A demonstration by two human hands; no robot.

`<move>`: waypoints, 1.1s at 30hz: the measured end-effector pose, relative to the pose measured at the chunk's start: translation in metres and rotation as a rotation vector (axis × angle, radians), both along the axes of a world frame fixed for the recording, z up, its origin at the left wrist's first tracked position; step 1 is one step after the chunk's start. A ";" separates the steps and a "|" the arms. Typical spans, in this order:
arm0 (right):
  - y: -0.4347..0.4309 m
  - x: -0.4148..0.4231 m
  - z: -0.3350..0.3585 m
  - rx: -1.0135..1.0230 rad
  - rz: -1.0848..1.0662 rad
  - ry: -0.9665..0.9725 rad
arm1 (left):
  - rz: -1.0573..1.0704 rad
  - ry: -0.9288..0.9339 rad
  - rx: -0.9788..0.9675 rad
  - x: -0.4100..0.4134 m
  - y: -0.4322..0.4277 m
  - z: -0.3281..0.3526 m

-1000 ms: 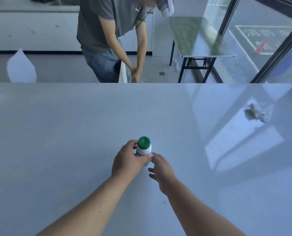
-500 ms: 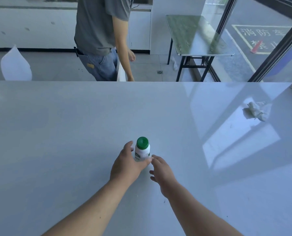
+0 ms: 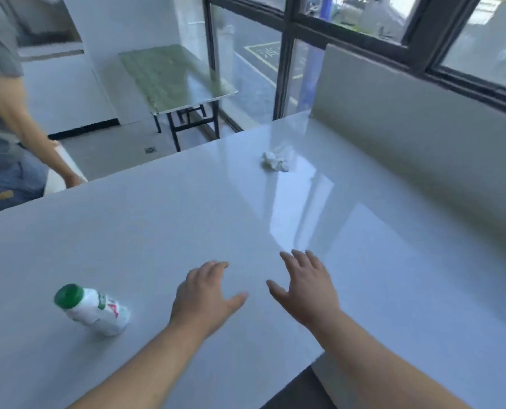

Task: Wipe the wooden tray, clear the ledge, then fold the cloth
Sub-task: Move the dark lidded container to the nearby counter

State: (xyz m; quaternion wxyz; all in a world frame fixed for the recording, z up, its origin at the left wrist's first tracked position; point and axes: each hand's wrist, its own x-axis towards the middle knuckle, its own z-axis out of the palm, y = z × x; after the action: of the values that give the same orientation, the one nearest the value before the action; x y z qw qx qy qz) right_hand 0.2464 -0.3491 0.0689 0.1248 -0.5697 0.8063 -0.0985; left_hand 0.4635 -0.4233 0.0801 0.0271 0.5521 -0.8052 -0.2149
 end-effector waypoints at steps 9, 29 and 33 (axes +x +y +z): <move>0.230 -0.239 0.027 -0.017 -0.523 0.018 | -0.529 0.075 -0.018 -0.312 0.117 0.030; 0.521 -0.498 -0.044 -0.261 -1.346 -0.652 | -0.964 0.061 0.037 -0.713 0.425 -0.001; 0.509 -0.522 -0.059 -0.444 -1.472 -1.059 | -0.954 0.038 0.057 -0.733 0.428 -0.016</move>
State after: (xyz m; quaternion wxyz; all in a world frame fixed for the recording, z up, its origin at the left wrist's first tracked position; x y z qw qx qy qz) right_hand -0.2761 0.1601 0.0101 0.2707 0.1930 0.7651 -0.5515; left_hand -0.2694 0.0046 0.0644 -0.0750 0.1172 -0.9619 -0.2353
